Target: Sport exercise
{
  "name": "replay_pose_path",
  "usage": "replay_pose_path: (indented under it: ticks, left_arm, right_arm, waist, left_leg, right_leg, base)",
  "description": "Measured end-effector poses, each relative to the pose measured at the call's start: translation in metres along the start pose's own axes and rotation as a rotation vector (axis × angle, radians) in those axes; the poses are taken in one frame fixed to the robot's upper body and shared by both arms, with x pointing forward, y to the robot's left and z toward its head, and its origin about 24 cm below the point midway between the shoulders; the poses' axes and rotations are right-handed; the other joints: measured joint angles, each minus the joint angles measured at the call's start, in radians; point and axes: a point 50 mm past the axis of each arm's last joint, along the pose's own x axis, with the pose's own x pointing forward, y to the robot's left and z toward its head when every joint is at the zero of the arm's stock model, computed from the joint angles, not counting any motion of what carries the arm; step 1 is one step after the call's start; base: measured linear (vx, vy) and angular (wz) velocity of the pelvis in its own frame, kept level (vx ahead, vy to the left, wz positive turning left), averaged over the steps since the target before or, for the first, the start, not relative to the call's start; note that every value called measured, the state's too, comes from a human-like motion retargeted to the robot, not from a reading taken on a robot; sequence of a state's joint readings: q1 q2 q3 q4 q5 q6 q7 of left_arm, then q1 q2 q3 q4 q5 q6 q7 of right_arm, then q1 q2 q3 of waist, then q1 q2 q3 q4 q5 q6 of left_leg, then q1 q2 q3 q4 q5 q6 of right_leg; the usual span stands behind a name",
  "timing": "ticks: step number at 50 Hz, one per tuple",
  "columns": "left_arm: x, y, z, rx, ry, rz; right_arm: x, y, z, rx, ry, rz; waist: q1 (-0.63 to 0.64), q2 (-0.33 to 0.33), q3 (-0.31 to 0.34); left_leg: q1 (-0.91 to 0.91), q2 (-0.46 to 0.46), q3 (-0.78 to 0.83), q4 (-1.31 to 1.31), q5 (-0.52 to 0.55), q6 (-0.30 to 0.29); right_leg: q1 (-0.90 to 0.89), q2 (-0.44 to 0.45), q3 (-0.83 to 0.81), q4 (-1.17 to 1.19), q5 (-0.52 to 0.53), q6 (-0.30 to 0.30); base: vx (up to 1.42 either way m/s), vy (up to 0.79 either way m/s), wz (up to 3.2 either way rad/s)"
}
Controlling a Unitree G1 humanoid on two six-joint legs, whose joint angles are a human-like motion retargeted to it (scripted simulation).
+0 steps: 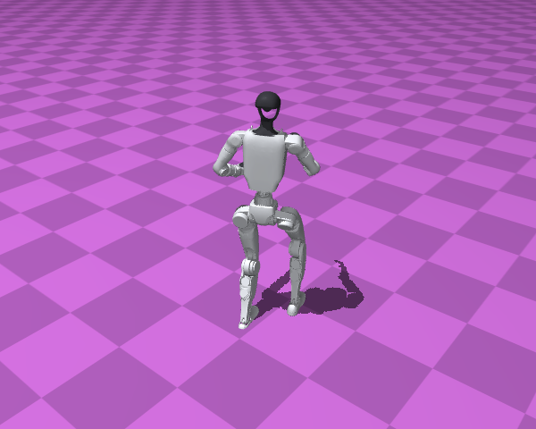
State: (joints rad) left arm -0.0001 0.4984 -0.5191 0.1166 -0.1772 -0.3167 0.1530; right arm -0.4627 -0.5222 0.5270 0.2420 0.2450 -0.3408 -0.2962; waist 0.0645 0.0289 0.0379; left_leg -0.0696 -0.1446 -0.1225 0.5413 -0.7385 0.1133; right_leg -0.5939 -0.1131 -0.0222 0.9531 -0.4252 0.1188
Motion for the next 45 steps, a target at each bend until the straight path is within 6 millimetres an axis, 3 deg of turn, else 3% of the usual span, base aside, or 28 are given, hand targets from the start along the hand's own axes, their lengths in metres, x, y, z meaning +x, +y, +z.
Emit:
replay_pose_path:
  ticks: [5,10,13,17,20,23,26,30,32,35,39,42,45]
  left_arm:
    - [-0.075,0.005,-0.038,-0.123,0.247,0.016]
    - [-0.143,0.007,-0.052,-0.260,0.445,0.054]
    - [-0.165,0.009,-0.051,-0.314,0.498,0.078]
    - [-0.168,0.015,-0.042,-0.347,0.482,0.090]
    - [-0.152,0.023,-0.032,-0.325,0.409,0.075]
    - [-0.118,0.032,-0.019,-0.257,0.286,0.039]
    - [-0.068,0.041,-0.002,-0.148,0.139,-0.011]
    - [0.016,0.059,0.024,0.054,-0.010,-0.052]
    - [0.059,0.076,0.040,0.161,-0.036,-0.039]
    - [0.107,0.104,0.070,0.258,-0.044,0.033]
    - [0.134,0.127,0.113,0.270,-0.106,0.111]
    - [0.138,0.132,0.134,0.234,-0.177,0.138]
    - [0.134,0.134,0.141,0.194,-0.230,0.151]
  right_arm:
    - [0.024,-0.043,0.025,-0.110,-0.097,-0.094]
    - [0.038,-0.074,0.044,-0.185,-0.138,-0.138]
    - [0.041,-0.083,0.048,-0.204,-0.136,-0.144]
    - [0.042,-0.082,0.046,-0.179,-0.120,-0.130]
    - [0.040,-0.072,0.042,-0.111,-0.112,-0.110]
    - [0.035,-0.054,0.038,0.007,-0.109,-0.082]
    - [0.027,-0.031,0.033,0.160,-0.095,-0.048]
    - [0.012,-0.003,0.017,0.381,-0.016,-0.007]
    - [0.000,0.004,0.002,0.473,0.066,-0.001]
    - [-0.026,0.006,-0.024,0.569,0.199,-0.022]
    - [-0.073,-0.013,-0.055,0.613,0.346,-0.117]
    - [-0.111,-0.029,-0.071,0.621,0.434,-0.209]
    - [-0.142,-0.040,-0.080,0.621,0.498,-0.288]
  waist:
    - [0.069,0.017,-0.002]
    - [0.131,0.011,-0.009]
    - [0.148,-0.004,-0.013]
    - [0.142,-0.021,-0.024]
    - [0.111,-0.020,-0.034]
    - [0.048,-0.003,-0.046]
    - [-0.042,0.030,-0.057]
    - [-0.169,0.107,-0.059]
    - [-0.218,0.157,-0.051]
    - [-0.289,0.211,-0.030]
    - [-0.356,0.242,0.012]
    - [-0.378,0.246,0.037]
    - [-0.380,0.245,0.049]
  left_leg:
    - [0.062,0.036,0.028,-0.061,-0.014,0.003]
    - [0.115,0.034,0.070,-0.101,-0.049,0.012]
    - [0.145,0.017,0.091,-0.126,-0.065,0.017]
    - [0.186,-0.001,0.117,-0.174,-0.079,0.024]
    - [0.216,-0.005,0.135,-0.213,-0.080,0.024]
    - [0.235,0.000,0.160,-0.237,-0.078,0.022]
    - [0.239,0.017,0.193,-0.243,-0.069,0.012]
    - [0.199,0.057,0.216,-0.162,-0.057,-0.016]
    - [0.152,0.086,0.209,-0.068,-0.042,-0.040]
    - [0.093,0.117,0.207,0.049,0.042,-0.088]
    - [0.030,0.191,0.274,0.196,0.238,-0.150]
    - [-0.020,0.233,0.291,0.290,0.312,-0.166]
    - [-0.064,0.261,0.290,0.359,0.346,-0.176]
  right_leg:
    - [-0.055,0.017,0.012,-0.186,0.091,0.054]
    - [-0.085,-0.005,-0.007,-0.286,0.160,0.087]
    - [-0.107,-0.031,-0.021,-0.273,0.164,0.090]
    - [-0.138,-0.057,-0.034,-0.226,0.130,0.074]
    - [-0.162,-0.059,-0.041,-0.185,0.085,0.053]
    - [-0.190,-0.044,-0.041,-0.143,0.029,0.024]
    - [-0.216,-0.012,-0.043,-0.111,-0.024,-0.011]
    - [-0.245,0.063,-0.048,-0.099,-0.066,-0.060]
    - [-0.251,0.116,-0.052,-0.120,-0.064,-0.081]
    - [-0.248,0.187,-0.039,-0.174,-0.044,-0.091]
    - [-0.205,0.238,-0.007,-0.280,-0.003,-0.090]
    - [-0.162,0.265,0.022,-0.351,0.022,-0.089]
    - [-0.124,0.285,0.046,-0.403,0.040,-0.089]
  base:
    - [0.21,-0.07,-0.30]
    - [0.22,-0.11,-0.43]
    - [0.24,-0.14,-0.38]
    - [0.27,-0.14,-0.34]
    - [0.30,-0.13,-0.37]
    - [0.32,-0.11,-0.43]
    - [0.33,-0.10,-0.47]
    - [0.31,-0.11,-0.69]
    - [0.28,-0.11,-0.98]
    - [0.25,-0.10,-1.03]
    - [0.19,-0.07,-0.77]
    - [0.14,-0.06,-0.65]
    - [0.10,-0.04,-0.49]
